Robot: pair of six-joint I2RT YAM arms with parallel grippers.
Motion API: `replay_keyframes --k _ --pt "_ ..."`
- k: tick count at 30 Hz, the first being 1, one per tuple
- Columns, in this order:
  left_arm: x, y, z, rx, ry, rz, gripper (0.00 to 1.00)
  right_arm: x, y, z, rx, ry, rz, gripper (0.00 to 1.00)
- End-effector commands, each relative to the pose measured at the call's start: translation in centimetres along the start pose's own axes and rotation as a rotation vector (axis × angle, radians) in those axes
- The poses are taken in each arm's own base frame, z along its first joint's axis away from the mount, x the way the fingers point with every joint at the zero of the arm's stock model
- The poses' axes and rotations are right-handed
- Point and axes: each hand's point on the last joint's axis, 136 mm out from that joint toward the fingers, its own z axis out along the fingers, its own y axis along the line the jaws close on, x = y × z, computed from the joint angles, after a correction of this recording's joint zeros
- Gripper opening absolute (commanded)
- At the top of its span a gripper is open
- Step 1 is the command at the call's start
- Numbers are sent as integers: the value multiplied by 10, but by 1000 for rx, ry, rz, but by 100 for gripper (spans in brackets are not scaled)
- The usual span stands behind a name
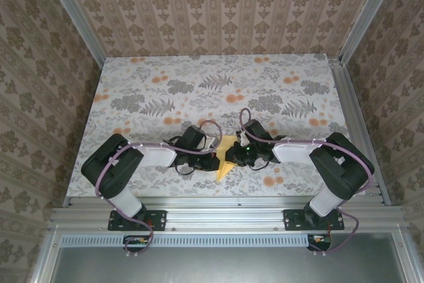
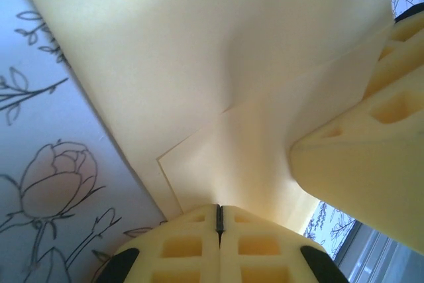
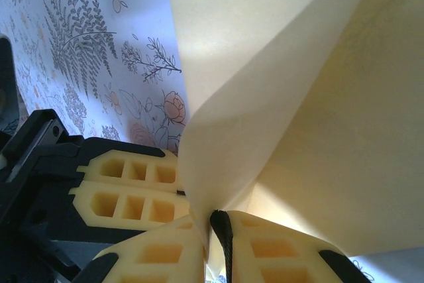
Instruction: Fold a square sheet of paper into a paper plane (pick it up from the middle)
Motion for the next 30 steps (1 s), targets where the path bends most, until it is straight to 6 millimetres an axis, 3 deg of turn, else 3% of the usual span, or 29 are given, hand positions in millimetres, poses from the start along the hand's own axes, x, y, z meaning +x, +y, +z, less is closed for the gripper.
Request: replay_keyframes --k 1,16,30 --pt "12 14 -3 -36 21 -45 0 -1 11 3 -29 14 -23 18" --pt "14 18 0 -22 18 -55 0 0 21 7 -42 25 -40 13" --pt "9 14 -5 19 -13 -68 0 -2 14 19 -6 44 -40 12"
